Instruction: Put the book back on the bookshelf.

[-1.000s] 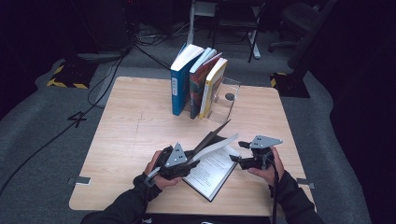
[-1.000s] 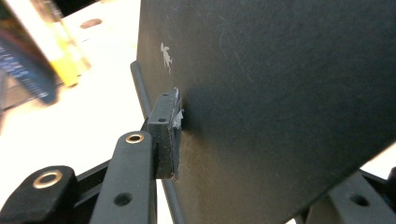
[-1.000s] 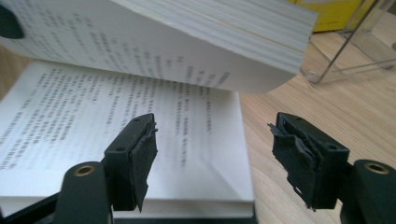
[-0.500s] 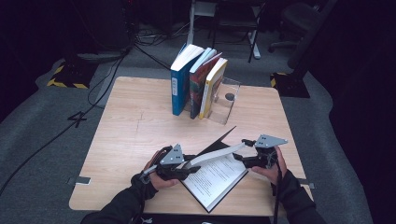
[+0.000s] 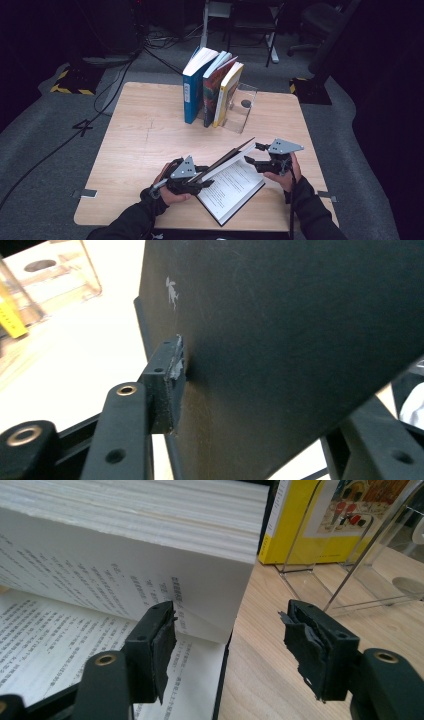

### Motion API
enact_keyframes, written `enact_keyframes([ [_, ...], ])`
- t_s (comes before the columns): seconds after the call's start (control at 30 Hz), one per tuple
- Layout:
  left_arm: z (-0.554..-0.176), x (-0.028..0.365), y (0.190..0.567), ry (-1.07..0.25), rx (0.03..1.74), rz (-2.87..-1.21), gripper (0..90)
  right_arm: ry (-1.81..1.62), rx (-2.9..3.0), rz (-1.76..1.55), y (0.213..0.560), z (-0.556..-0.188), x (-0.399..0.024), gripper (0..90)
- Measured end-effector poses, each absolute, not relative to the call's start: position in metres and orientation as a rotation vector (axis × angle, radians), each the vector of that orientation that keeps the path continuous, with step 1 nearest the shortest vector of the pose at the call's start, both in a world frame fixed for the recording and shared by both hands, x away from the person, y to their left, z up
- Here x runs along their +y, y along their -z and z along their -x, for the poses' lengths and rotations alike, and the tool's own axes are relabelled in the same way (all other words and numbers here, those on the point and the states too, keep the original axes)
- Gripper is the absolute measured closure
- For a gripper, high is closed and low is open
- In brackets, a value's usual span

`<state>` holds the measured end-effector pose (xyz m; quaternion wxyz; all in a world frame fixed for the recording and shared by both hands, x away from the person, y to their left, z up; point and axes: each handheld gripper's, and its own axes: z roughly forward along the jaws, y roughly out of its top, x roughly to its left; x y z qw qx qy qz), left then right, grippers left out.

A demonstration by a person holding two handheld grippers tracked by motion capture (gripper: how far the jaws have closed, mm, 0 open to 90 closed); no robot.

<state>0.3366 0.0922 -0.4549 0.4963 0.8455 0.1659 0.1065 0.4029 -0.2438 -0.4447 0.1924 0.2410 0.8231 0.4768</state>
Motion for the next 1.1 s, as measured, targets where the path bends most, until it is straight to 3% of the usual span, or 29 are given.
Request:
enact_keyframes([
  [0.27, -0.34, 0.103, 0.449, -0.315, 0.466, -2.04, 67.9, -1.355, 2.298, -0.664, 0.439, -0.411, -0.236, 34.3],
  [0.47, -0.351, 0.122, 0.449, -0.227, 0.408, -2.044, 68.2, -1.394, 2.348, -0.624, 0.437, -0.416, -0.232, 26.3],
  [0.73, -0.358, 0.133, 0.446, -0.211, 0.379, -2.09, 68.1, -1.474, 2.477, -0.527, 0.441, -0.433, -0.223, 16.9],
  [1.03, -0.353, 0.139, 0.448, -0.242, 0.422, -2.087, 66.7, -1.55, 2.538, -0.444, 0.445, -0.444, -0.207, 17.1],
  [1.1, -0.352, 0.14, 0.449, -0.255, 0.435, -2.081, 65.7, -1.562, 2.541, -0.421, 0.445, -0.444, -0.203, 20.6],
])
